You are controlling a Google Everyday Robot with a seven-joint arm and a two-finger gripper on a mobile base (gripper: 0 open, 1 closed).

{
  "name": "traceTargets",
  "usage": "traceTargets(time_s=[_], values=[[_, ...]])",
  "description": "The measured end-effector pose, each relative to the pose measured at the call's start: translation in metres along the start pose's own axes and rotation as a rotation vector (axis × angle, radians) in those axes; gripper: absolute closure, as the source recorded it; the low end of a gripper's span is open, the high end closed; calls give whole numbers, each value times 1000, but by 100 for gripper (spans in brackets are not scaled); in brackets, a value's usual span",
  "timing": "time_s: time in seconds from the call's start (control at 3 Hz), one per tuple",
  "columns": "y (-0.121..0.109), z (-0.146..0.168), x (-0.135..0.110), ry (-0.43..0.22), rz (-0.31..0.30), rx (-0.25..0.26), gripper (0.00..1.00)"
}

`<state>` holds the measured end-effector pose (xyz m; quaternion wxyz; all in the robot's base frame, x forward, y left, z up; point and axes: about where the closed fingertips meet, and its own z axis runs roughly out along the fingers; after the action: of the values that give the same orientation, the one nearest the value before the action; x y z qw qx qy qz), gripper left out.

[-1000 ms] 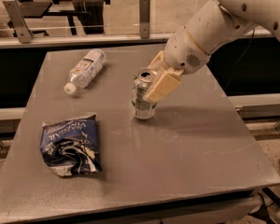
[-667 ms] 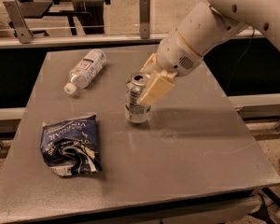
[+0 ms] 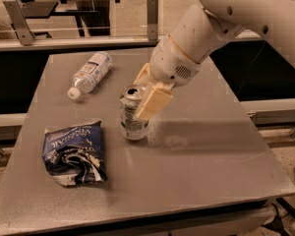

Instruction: Move 7up can near blue chip bag

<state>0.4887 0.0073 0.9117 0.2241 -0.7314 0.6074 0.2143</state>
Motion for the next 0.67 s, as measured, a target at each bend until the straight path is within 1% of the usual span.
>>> traceTargets(time_s=[0.33,0.67], values=[[6,10,-6,11,-25,-26,85],[11,20,-10,20,-45,-53,54]])
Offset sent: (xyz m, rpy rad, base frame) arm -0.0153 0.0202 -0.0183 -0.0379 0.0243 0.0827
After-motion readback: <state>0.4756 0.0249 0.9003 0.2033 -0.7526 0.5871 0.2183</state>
